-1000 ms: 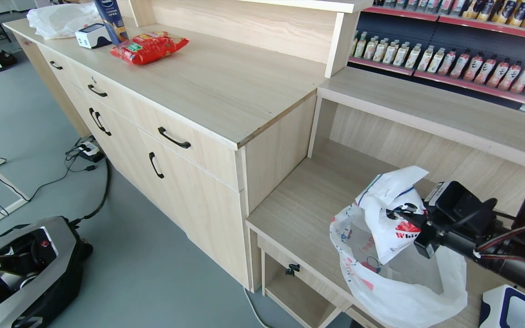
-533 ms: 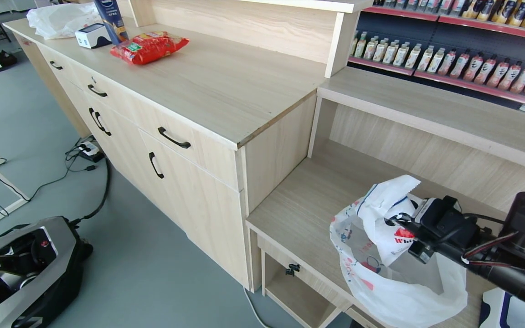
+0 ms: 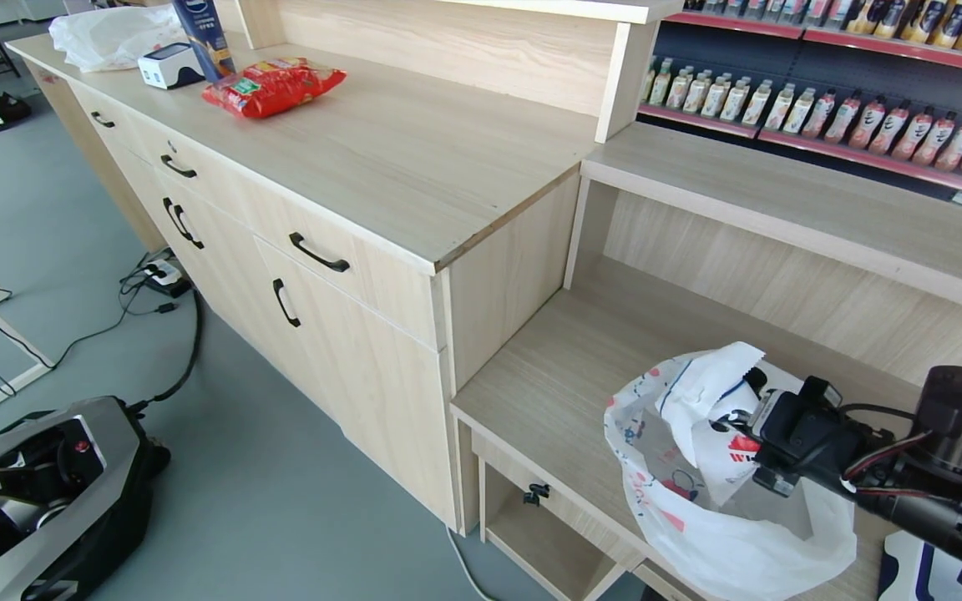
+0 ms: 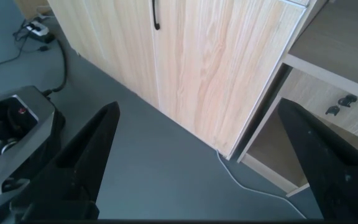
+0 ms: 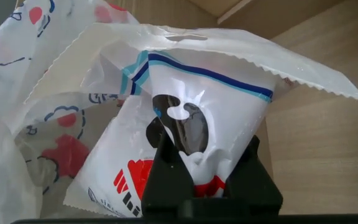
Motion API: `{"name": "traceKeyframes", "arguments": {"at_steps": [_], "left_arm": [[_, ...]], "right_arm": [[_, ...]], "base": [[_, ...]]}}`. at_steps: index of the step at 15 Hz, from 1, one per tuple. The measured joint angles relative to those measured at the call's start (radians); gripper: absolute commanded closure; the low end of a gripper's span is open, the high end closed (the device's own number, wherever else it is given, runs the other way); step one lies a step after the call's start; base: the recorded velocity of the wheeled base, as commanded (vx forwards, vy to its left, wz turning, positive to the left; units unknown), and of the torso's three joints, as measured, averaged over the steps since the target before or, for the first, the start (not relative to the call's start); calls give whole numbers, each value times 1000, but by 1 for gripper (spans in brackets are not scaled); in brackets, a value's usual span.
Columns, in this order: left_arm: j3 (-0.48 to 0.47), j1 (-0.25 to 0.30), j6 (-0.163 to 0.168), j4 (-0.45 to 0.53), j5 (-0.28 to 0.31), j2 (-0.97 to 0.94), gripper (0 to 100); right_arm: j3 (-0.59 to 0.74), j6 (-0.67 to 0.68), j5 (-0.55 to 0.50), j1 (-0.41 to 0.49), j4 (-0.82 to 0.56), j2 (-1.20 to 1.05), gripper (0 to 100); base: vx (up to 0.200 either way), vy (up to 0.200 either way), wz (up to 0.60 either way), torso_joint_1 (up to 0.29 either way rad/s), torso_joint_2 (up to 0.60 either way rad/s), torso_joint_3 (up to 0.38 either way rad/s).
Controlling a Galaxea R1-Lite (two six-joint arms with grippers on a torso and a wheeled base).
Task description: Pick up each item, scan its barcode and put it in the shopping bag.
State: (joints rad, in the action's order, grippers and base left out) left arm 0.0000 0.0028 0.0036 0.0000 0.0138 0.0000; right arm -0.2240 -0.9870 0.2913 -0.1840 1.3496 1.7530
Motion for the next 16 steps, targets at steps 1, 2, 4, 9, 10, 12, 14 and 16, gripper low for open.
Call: {"name": "traceKeyframes", "arguments": {"at_steps": [1, 2, 4, 9, 10, 12, 14, 16], "left_arm": [[0, 0, 0, 0, 0, 0, 0], [0, 0, 0, 0, 0, 0, 0], [0, 0, 0, 0, 0, 0, 0], [0, 0, 0, 0, 0, 0, 0], [0, 0, 0, 0, 0, 0, 0], [0, 0, 0, 0, 0, 0, 0], [0, 0, 0, 0, 0, 0, 0], [0, 0, 0, 0, 0, 0, 0]], "right_arm": [[1, -2, 2, 9, -15, 2, 100], [2, -2, 5, 14, -32, 1, 100], [4, -1, 7, 22, -87, -9, 100], [21, 6, 8, 25, -110, -25, 100], [24, 7, 7, 25, -115, -27, 100], [34, 14, 6, 27, -158, -40, 100], [37, 29, 4, 27, -178, -54, 100], [40, 31, 4, 29, -179, -60, 100]], "base": [[0, 0, 0, 0, 0, 0], [0, 0, 0, 0, 0, 0], [0, 0, 0, 0, 0, 0], [0, 0, 0, 0, 0, 0], [0, 0, 0, 0, 0, 0], [0, 0, 0, 0, 0, 0], [0, 0, 0, 0, 0, 0], [0, 0, 0, 0, 0, 0]]}}
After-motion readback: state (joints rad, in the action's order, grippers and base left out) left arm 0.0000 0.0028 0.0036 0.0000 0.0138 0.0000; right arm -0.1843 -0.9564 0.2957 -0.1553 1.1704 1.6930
